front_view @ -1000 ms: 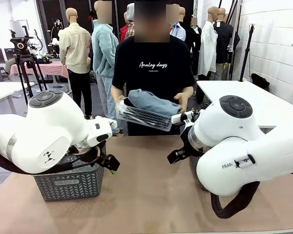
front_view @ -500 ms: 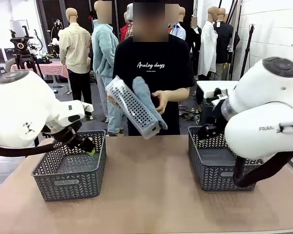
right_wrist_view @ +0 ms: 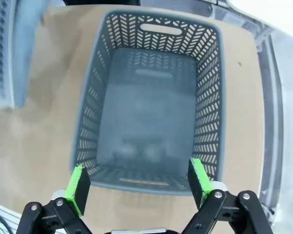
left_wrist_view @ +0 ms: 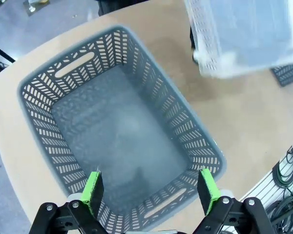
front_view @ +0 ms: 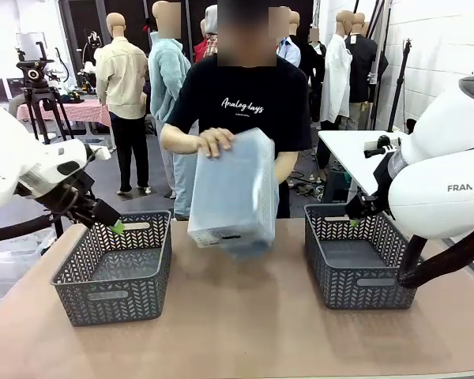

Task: Sort the tops and bottoms.
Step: Lift clothes from the center of the table with your left hand.

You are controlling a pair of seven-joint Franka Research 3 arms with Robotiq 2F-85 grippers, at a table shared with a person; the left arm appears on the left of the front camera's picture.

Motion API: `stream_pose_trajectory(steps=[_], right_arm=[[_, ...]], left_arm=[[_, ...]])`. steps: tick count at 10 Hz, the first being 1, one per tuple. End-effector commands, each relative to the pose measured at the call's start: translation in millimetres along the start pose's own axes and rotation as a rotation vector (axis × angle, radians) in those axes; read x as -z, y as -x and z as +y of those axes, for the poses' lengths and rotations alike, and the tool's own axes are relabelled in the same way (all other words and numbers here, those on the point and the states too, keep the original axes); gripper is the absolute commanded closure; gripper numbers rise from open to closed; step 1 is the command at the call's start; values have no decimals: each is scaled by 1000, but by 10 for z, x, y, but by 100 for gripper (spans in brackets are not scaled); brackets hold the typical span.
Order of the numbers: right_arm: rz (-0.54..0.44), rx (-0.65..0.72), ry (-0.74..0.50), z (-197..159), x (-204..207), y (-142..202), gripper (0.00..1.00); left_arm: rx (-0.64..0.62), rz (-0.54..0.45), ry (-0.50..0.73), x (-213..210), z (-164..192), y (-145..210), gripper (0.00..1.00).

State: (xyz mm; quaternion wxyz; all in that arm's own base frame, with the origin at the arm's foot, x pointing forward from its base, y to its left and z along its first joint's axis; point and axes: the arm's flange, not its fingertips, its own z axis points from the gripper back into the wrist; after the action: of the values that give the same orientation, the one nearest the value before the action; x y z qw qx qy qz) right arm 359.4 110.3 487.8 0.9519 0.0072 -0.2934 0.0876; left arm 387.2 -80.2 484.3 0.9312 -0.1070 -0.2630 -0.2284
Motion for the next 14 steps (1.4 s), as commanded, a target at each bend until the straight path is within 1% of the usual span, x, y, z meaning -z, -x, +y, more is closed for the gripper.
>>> stream_pose_trajectory(steps=[1, 3, 4, 5, 14], right_arm=[[20, -13, -28, -7, 70, 295, 0], [26, -12, -32, -13, 110, 302, 0], [-6, -5, -56, 11, 166, 289, 0], [15, -6, -5, 31, 47, 16, 0], [15, -6, -5, 31, 47, 16, 0]], left_arm=[[35, -2, 35, -17, -55, 61, 0], [44, 15, 14, 26, -96, 48, 0], [36, 30, -34, 87, -140, 40, 0], [26, 5, 7, -35, -77, -6, 0], [26, 5, 7, -35, -77, -6, 0]])
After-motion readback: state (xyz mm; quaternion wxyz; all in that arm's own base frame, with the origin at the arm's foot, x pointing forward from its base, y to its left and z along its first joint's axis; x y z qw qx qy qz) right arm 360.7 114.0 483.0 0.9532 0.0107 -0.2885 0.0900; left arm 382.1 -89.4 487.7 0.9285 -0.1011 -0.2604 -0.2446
